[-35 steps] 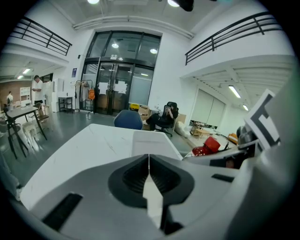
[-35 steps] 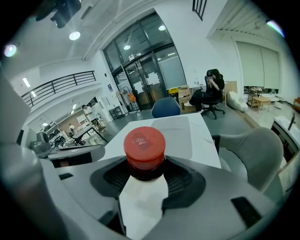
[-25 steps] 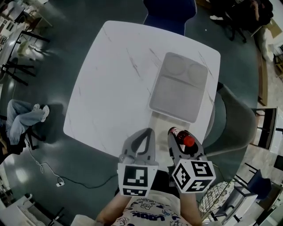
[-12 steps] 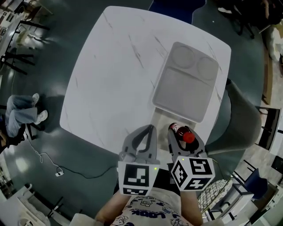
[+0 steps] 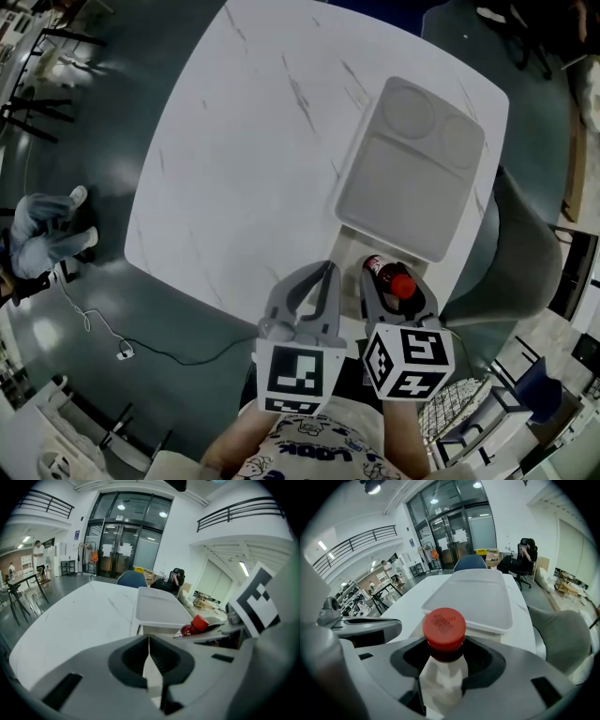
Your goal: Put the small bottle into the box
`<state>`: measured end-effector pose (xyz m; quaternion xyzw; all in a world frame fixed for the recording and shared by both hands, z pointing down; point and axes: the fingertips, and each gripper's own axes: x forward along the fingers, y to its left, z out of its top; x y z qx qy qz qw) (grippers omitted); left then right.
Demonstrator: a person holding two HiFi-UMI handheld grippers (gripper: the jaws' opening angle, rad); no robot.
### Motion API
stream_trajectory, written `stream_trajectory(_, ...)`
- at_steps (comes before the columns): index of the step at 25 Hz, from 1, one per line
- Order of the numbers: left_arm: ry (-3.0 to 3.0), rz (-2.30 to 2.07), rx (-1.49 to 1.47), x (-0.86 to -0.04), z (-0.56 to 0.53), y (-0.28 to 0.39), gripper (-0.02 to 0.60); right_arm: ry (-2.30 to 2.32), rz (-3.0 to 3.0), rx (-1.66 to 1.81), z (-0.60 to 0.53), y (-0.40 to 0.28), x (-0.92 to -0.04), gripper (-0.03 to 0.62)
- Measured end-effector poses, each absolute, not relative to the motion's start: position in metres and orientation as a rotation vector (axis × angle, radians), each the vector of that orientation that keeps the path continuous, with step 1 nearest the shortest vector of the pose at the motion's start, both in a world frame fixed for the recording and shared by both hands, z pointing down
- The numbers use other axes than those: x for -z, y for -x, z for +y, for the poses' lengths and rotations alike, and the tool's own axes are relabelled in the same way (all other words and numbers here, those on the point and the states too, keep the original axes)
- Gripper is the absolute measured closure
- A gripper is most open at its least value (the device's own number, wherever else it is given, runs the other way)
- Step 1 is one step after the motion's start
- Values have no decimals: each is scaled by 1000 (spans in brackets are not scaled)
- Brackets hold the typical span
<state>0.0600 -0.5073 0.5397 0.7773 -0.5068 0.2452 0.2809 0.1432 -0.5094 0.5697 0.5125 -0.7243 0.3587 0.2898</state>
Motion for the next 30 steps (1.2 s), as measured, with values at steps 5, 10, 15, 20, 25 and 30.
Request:
stream_trajectory(5,-2079,-1357,-653,-542,-508,-58,561,-1343,-1893,-956,-508,-141,-580,367)
stream_trajectory(10,-2068,-1361,-654,-545,-505,-55,561,-1333,-1869,-951,-507,-140,-585,367)
stream_trajectory(15,-2053,-1367,-651,-547,-503,-53,561,-1322,-1841,-935,-508,-141,-590,367)
stream_trajectory(20,-2051,-1372,-643,-547,-502,-52,561,-1326,-1858,-925,-508,-137,-588,365)
stream_trajectory(25,-2053,-1386,-628,-542,-502,-50,561,-1349,-1869,-922,-507,-139,-582,365)
stream_trajectory(30,-2046,-1403,-594,-528,-498,-50,561,-1386,-1874,-915,-498,-143,-568,365)
